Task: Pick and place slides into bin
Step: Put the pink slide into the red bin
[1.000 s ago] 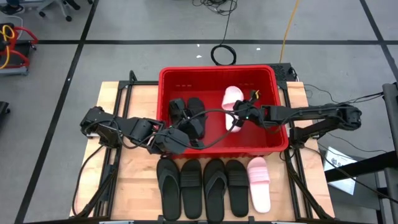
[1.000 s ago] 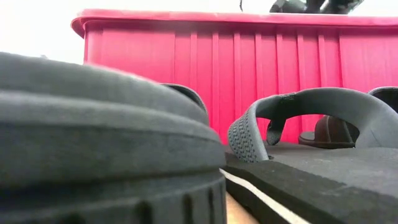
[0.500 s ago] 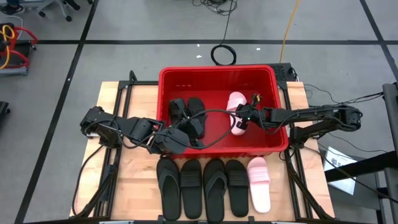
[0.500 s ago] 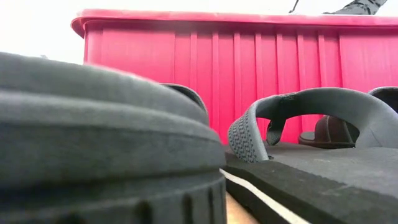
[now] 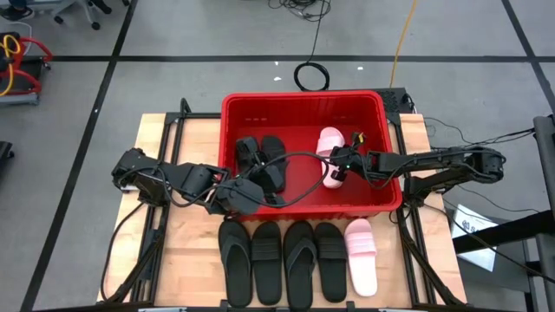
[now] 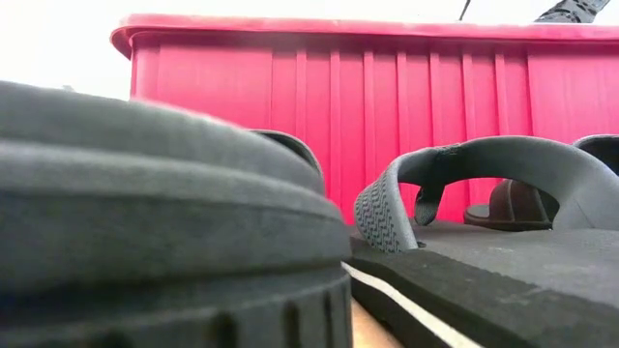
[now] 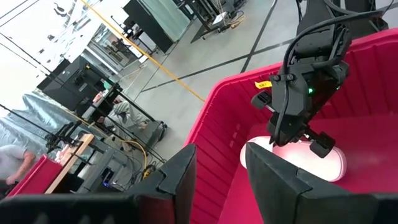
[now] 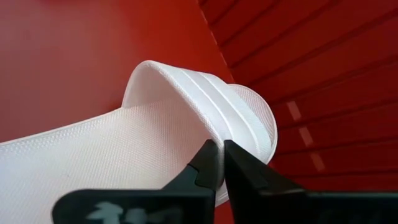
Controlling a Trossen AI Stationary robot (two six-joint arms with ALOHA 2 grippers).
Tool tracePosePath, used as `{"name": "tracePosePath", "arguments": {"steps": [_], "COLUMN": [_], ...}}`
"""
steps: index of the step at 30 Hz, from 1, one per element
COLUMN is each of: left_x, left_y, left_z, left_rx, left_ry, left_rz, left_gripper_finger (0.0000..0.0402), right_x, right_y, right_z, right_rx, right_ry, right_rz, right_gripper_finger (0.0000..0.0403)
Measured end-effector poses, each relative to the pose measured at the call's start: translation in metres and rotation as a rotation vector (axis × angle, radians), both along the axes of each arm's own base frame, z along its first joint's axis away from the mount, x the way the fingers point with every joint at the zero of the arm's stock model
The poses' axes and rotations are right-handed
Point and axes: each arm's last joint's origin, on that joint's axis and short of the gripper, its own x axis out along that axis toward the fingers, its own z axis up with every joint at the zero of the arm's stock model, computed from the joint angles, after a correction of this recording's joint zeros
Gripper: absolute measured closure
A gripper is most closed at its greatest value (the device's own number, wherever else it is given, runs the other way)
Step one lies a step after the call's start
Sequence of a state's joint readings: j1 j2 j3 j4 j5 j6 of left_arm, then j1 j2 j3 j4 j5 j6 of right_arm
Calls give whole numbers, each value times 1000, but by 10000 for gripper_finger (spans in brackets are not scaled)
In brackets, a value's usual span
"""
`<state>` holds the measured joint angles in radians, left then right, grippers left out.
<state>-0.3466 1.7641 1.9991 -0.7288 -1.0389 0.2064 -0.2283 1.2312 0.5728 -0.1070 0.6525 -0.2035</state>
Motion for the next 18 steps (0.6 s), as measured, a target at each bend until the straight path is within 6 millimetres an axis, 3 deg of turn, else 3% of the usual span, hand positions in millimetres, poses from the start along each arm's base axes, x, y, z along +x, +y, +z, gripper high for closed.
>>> {"name": "tracePosePath", "arguments": {"steps": [18], "left_x": [0], "left_y": [0], "left_z": [0], "left_rx": [-2], "left_ry": [-1], "left_rz": [0], "left_gripper_finger": [254], "right_x": [0], "right_y": [0], "right_z": [0], "right_rx": [-7], "right_ry": [17], "right_rz": [12], "right_gripper_finger": [317]}}
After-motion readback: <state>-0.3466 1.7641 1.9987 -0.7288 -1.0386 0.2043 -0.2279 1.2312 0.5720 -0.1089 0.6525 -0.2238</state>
